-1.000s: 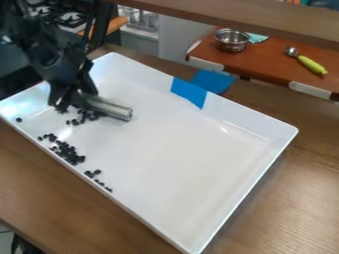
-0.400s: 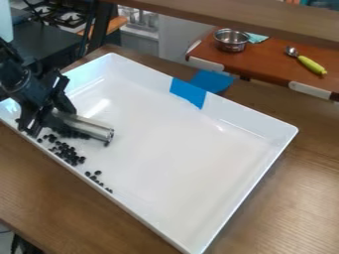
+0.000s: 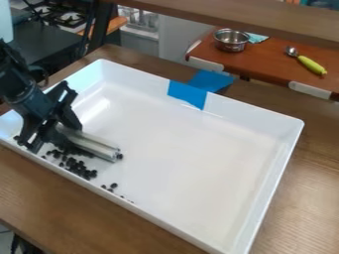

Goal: Sweep into pile

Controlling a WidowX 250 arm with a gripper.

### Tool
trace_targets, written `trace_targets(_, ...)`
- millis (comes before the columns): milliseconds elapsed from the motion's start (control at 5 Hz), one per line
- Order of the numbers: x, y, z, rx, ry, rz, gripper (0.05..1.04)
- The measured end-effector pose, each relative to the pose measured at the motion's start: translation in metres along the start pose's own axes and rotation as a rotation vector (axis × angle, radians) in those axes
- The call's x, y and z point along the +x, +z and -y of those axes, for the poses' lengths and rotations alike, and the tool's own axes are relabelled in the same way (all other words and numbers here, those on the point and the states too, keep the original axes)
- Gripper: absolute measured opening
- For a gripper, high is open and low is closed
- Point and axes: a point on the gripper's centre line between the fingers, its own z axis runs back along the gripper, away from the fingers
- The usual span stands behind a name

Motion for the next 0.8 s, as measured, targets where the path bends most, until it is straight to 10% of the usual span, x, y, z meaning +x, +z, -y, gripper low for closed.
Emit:
trace_targets(400,-0.008,0.011,0.027,0.133,-0.170,-0.012,0.370)
trace_targets(800,-0.017,0.025,0.058,0.067,-0.133,-0.062,0.370)
